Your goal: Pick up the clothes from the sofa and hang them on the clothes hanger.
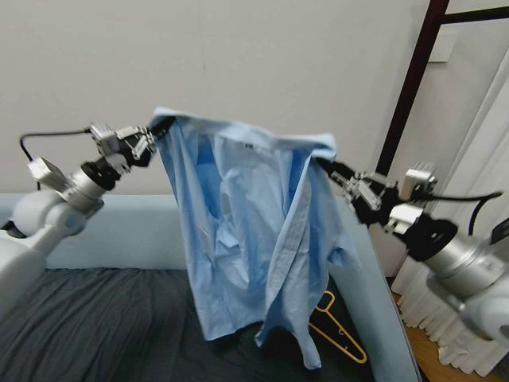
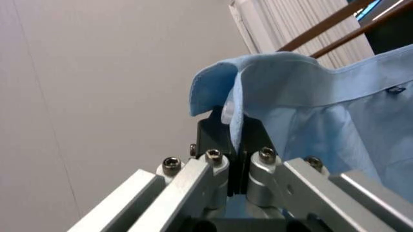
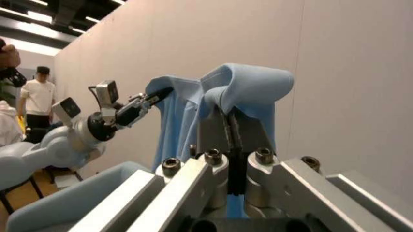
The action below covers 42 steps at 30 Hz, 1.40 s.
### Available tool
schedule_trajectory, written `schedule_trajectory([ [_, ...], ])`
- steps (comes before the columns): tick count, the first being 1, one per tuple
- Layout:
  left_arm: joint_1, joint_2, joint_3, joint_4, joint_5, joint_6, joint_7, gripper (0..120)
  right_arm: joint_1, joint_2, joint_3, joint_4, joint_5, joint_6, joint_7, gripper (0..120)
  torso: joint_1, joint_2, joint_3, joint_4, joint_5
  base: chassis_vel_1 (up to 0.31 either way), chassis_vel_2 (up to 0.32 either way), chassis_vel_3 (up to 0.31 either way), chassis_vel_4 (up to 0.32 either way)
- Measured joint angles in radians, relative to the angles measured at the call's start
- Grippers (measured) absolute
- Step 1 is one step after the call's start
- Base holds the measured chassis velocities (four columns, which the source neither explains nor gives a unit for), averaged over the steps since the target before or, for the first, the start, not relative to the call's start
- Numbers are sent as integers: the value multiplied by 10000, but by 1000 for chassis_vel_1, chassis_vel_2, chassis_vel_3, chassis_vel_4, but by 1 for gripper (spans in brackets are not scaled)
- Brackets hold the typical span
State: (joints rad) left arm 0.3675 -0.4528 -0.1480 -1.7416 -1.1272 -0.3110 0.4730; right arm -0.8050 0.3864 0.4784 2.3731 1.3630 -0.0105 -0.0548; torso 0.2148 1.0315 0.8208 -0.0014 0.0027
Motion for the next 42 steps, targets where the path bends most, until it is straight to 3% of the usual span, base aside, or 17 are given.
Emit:
schedule_trajectory([
  [2, 28, 198, -120, -245, -164, 33, -137, 0, -11, -124, 226, 55, 169, -42, 14, 0, 0, 0, 0, -1, -2, 0, 0, 0, 0],
  [6, 1818, 1214, -2376, -2019, -784, 246, -751, 0, -392, -672, 1702, 714, 901, -526, 612, 0, -1, 1, -2, -1, 1, 0, 0, 0, 0],
  [7, 1818, 1214, -2376, -2019, -784, 246, -751, 0, -392, -672, 1702, 714, 901, -526, 612, 0, -1, 1, -2, -1, 1, 0, 0, 0, 0],
  [10, 3990, 1610, -4856, -3064, -1041, 551, -1026, 0, -448, -877, 2708, 1231, 1179, -1141, 1075, 0, -2, 3, -3, 7, -2, 0, 0, 0, 0],
  [15, 4682, 1637, -5205, -3408, -681, 793, -1104, 0, -599, -916, 3024, 1341, 992, -1968, 1646, 0, -3, 4, -4, -2, -3, 0, 0, 0, 0],
  [18, 5020, 1302, -4094, -3225, 780, 1081, -1118, 0, -1065, -523, 1952, 1230, 328, -2894, 2252, 0, -3, 3, 0, -5, 2, 0, 0, 0, 0],
  [20, 5094, 1182, -3783, -3108, 1141, 1194, -1099, 0, -1159, -372, 1578, 1091, 115, -3079, 2253, 0, -3, 3, 0, -5, -1, 0, 0, 0, 0],
  [21, 5145, 959, -3145, -2875, 1717, 1341, -1028, 0, -1222, -91, 844, 805, -416, -3256, 2151, 0, -2, 3, 0, -3, -3, 0, 0, 0, 0],
  [24, 5128, 685, -2432, -2568, 2301, 1433, -969, 0, -1219, 236, -1, 437, -1119, -3335, 1993, 0, -2, 3, 0, -4, 0, 0, 0, 0, 0],
  [27, 5005, 80, -1119, -1822, 3277, 1501, -896, 0, -1189, 919, -1763, -599, -2435, -3396, 1667, 0, -2, 2, 1, 0, -2, 0, 0, 0, 0],
  [28, 4904, -453, -191, -1132, 3938, 1509, -872, 0, -1161, 1351, -2793, -1363, -3180, -3333, 1474, 0, 0, 1, 3, 0, 1, 0, 0, 0, 0],
  [30, 4886, -606, 21, -953, 4092, 1517, -905, 0, -1149, 1524, -3153, -1668, -3434, -3273, 1444, 0, 0, 1, 2, 0, -1, 0, 0, 0, 0],
  [33, 4755, -2782, 1801, 1267, 5342, 1604, -1330, 0, -1046, 3175, -5944, -4584, -5071, -2322, 1330, 0, 4, -2, 5, -2, 0, 0, 0, 0, 0],
  [34, 4755, -2782, 1801, 1267, 5342, 1604, -1330, 0, -1046, 3175, -5944, -4584, -5071, -2322, 1330, 0, 4, -2, 5, -2, 0, 0, 0, 0, 0],
  [36, 4630, -3702, 2090, 2294, 5954, 1601, -1646, 0, -883, 4154, -6566, -6256, -5883, -1620, 939, 0, 3, -2, 3, -5, -2, 0, 0, 0, 0],
  [38, 4380, -4179, 2117, 3170, 6513, 1705, -2203, 0, -615, 5062, -6765, -7446, -6388, -1186, 541, 0, 2, -2, 2, 0, 1, 0, 0, 0, 0],
  [42, 4149, -4257, 1968, 3845, 6928, 1804, -2891, 0, -344, 5745, -6707, -8309, -7401, -937, 337, 0, 2, -1, 2, 2, -1, 0, 0, 0, 0],
])
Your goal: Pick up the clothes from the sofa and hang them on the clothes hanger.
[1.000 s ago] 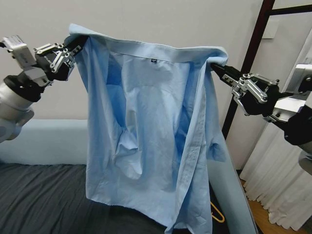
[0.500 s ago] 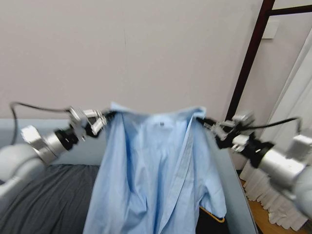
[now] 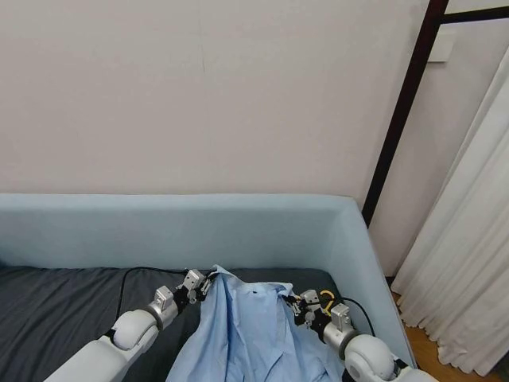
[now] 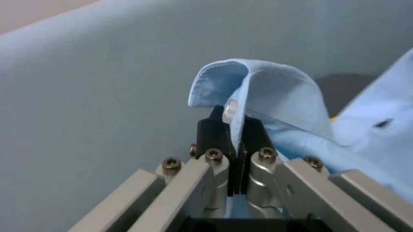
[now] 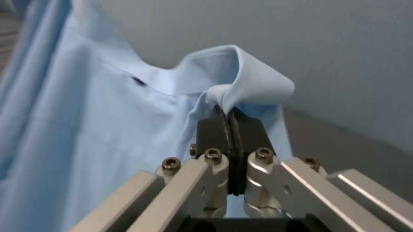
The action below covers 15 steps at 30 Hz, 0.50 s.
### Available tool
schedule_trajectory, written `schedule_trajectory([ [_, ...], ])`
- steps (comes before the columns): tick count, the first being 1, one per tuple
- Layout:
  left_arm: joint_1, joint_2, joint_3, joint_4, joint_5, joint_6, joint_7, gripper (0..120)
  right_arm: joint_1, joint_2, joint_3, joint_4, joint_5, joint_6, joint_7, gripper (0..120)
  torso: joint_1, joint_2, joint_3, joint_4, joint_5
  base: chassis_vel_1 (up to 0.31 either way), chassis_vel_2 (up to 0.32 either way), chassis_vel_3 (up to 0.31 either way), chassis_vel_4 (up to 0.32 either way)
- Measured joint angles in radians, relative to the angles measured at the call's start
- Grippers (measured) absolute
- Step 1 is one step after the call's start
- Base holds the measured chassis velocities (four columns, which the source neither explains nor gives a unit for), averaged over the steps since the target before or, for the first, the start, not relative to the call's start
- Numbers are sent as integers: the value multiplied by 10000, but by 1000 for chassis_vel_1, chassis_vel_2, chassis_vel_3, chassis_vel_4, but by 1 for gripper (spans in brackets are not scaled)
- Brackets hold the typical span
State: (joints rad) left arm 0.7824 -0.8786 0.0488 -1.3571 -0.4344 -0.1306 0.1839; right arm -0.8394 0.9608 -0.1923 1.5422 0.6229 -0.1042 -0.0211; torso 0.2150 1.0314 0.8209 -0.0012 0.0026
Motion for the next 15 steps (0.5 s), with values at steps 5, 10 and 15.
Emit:
schedule_trajectory([
  [5, 298, -11, -211, -209, -11, 3, -182, 0, -87, 371, 185, -408, -263, 245, 299, 0, -2, 0, -1, -2, 0, 0, 0, 0, 0],
  [10, 522, -51, -338, -472, 85, -46, -266, 0, -512, 124, 638, 237, 302, 220, 413, 14, -3, 1, -1, -3, 1, 0, 0, 0, 0],
  [15, 540, 4, -374, -528, 321, -20, -315, 0, -1064, -822, 1208, 1783, 960, -1560, 1046, 32, -3, 2, -2, -6, 1, 0, 0, 0, 0],
])
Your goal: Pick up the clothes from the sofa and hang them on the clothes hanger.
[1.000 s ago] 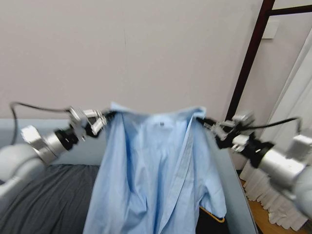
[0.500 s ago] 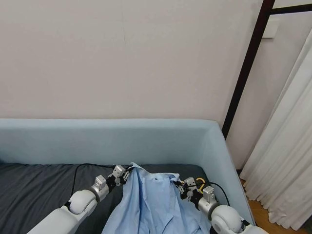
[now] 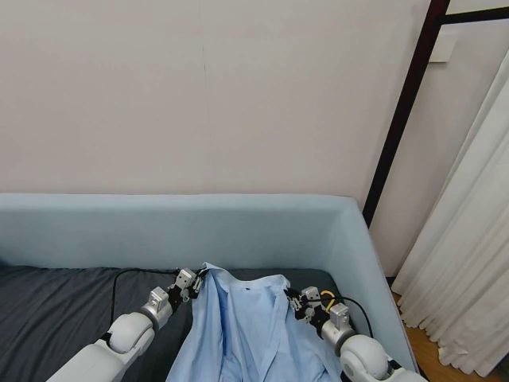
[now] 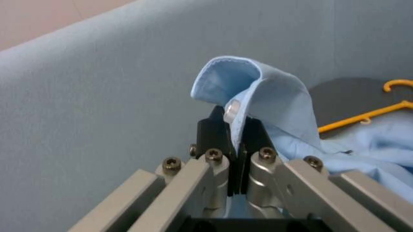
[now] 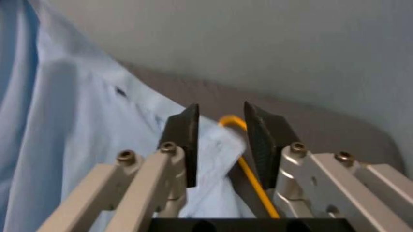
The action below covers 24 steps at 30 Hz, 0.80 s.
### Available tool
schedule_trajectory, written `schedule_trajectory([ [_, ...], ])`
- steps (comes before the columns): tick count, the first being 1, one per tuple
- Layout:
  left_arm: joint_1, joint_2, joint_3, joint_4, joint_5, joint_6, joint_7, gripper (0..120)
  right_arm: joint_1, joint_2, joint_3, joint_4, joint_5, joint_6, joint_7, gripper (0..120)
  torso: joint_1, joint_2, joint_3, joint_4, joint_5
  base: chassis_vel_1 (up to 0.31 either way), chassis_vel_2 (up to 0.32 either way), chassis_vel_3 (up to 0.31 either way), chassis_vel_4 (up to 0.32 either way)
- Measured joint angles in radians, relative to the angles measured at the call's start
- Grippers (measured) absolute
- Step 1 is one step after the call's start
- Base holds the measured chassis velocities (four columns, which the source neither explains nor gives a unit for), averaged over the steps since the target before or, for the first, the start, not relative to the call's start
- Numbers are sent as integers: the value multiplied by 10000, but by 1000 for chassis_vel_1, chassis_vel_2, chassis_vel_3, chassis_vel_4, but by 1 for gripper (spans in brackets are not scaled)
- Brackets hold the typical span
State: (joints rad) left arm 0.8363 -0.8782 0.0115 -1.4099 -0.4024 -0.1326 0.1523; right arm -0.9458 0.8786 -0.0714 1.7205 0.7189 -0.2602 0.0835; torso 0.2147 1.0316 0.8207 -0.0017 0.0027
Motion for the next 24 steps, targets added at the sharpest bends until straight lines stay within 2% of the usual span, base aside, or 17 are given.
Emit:
schedule_trajectory([
  [1, -17, 15, 0, 4, 72, 12, -3, 0, -114, -304, 57, 367, 76, -767, 399, 37, 0, 0, 0, 0, -2, 0, 0, 0, 0],
  [2, -17, 15, 0, 4, 72, 12, -3, 0, -114, -304, 57, 367, 76, -767, 399, 37, 0, 0, 0, 0, -2, 0, 0, 0, 0],
  [5, -28, 83, -12, -137, 94, 34, -8, 0, -129, -528, 259, 94, -312, -1744, 884, 51, -1, 1, -1, 0, -1, 0, 0, 0, 0],
  [7, 27, 162, -25, -294, 87, 34, -12, 0, 30, -399, 359, -602, -458, -1946, 853, 58, 0, 0, 0, -1, 1, 0, 0, 0, 0],
  [8, 27, 162, -25, -294, 87, 34, -12, 0, 30, -399, 359, -602, -458, -1946, 853, 58, 0, 0, 0, -1, 1, 0, 0, 0, 0],
  [11, 153, 284, -52, -495, 92, 26, -15, 0, 322, -56, 482, -1694, -946, -2181, 71, 74, 0, 0, 0, 4, 2, 0, 0, 0, 0],
  [13, 161, 299, -54, -512, 93, 23, -17, 0, 389, 28, 499, -1939, -1164, -2254, -174, 77, 0, 0, 0, 5, 2, 0, 0, 0, 0],
  [17, 38, 297, 53, -488, 107, -1, -1, 0, 795, 661, 814, -3353, -2444, -2578, -1177, 95, 0, 0, 1, 0, 2, 0, 0, 0, 0],
  [24, 78, 379, 17, -529, 118, -121, 39, 0, 1713, 1293, 697, -4722, -3534, -2835, -1963, 100, 0, 0, 1, 6, 1, 0, 0, 0, 0],
])
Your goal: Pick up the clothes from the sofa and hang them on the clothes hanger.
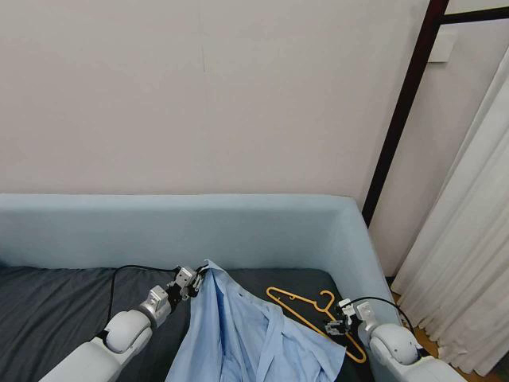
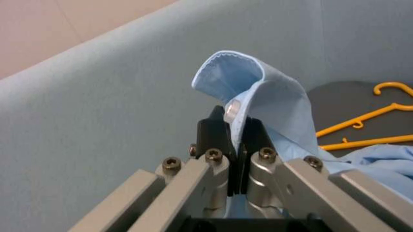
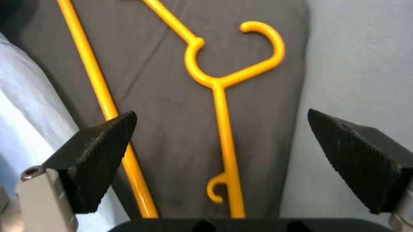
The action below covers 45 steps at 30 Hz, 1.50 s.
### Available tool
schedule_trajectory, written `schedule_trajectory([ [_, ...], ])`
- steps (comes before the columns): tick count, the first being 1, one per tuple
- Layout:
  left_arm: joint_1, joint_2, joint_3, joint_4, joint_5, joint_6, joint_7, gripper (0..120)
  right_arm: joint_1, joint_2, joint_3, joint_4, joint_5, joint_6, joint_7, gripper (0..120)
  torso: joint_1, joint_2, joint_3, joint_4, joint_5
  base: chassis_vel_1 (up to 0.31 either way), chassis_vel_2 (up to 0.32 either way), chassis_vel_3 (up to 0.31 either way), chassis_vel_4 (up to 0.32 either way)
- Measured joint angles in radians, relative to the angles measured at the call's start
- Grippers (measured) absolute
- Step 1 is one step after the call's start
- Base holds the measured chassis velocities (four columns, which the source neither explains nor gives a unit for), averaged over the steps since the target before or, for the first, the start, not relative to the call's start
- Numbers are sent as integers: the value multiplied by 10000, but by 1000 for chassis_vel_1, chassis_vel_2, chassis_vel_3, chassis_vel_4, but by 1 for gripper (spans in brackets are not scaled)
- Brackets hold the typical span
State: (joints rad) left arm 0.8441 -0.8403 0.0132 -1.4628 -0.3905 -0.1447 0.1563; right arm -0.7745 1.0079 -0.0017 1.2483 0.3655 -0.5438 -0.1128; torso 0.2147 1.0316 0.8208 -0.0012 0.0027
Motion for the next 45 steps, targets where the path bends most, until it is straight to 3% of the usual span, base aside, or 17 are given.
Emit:
schedule_trajectory([
  [8, -17, 9, -18, 92, -4, -62, 14, 0, 735, 537, -192, -997, -431, -410, -728, 98, 1, 0, 0, -2, -2, 0, 0, 0, 0],
  [17, -116, -12, 62, 92, -28, -75, 34, 0, 943, 999, -86, -2036, -873, -623, -776, 65, 1, 0, 0, -4, -1, 0, 0, 0, 0],
  [30, -163, -9, 67, 95, -55, -83, 38, 0, 1190, 1227, 258, -2713, -467, -794, -645, 57, 1, 0, 0, -3, -1, 0, 0, 0, 0],
  [45, -191, -88, 87, 106, -68, -83, 38, 0, 1191, 1253, 489, -2872, -800, -1205, -912, 5, 1, 0, 0, -3, -1, 0, 0, 0, 0],
])
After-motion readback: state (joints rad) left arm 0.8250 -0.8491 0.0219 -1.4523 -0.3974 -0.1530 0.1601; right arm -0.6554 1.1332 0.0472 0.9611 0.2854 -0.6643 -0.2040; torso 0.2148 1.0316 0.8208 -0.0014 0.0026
